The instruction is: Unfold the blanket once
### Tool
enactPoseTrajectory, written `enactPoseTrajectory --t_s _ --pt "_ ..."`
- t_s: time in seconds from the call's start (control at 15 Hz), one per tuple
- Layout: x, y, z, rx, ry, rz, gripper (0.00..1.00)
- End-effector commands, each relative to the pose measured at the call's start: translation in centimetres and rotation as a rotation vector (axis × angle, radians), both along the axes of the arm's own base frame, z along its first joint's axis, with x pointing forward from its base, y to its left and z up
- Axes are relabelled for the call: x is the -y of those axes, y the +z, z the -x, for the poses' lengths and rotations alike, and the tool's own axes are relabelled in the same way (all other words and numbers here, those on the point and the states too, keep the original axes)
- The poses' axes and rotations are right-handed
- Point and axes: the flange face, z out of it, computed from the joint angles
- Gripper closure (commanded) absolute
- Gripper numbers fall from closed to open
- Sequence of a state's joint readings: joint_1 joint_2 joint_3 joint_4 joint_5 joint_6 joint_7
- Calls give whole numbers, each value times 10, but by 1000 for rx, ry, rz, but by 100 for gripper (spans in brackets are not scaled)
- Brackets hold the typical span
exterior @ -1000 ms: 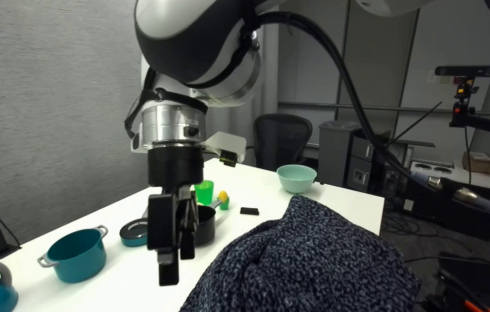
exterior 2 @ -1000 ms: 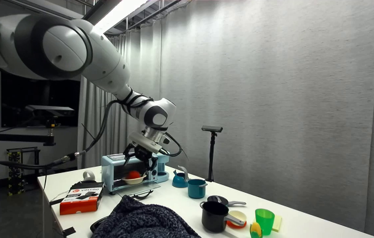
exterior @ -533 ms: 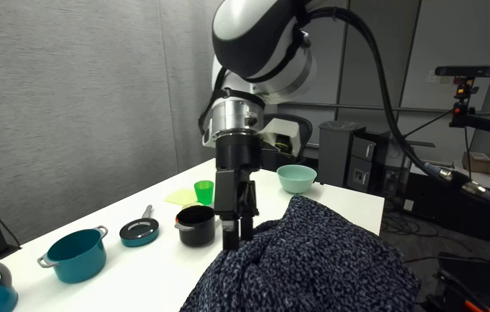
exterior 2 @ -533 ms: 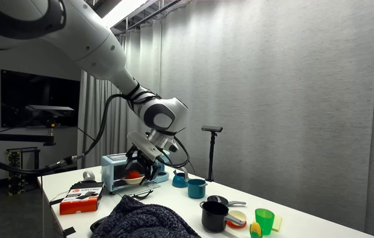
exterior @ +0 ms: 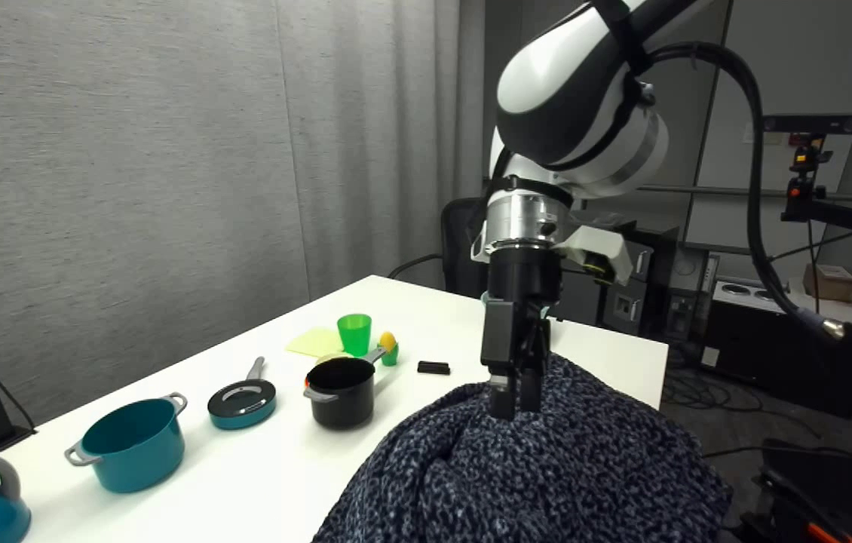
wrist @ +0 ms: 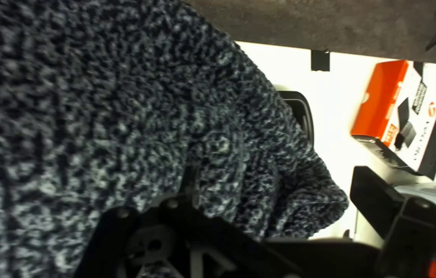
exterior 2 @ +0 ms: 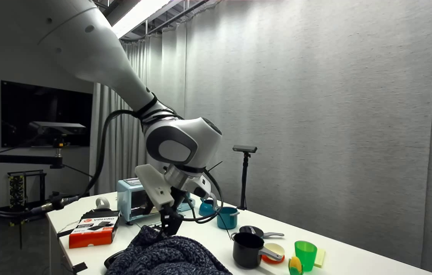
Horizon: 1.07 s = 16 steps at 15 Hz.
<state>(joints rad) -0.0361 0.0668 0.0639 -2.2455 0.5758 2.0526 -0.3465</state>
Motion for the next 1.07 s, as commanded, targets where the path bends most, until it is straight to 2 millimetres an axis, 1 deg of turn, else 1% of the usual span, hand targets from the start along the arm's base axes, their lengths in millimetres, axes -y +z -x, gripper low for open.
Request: enactPoseTrajectory --t_s 0.0,0.2,0.4,0.53,0.67,0.73,0.87,0.93,1.0 --pt "20 6 32 20 -89 144 0" --pt "35 2 47 -19 -150 283 0" --pt "49 -4 63 -80 -211 340 0" --pt "62 -11 74 -79 -258 319 0" --pt "80 -19 88 -68 -303 288 0" --pt "90 -22 95 -50 -286 259 0" --pt "105 -27 106 -19 -203 265 0" --pt "110 -27 110 11 -172 256 0" --pt "108 -25 110 52 -127 250 0"
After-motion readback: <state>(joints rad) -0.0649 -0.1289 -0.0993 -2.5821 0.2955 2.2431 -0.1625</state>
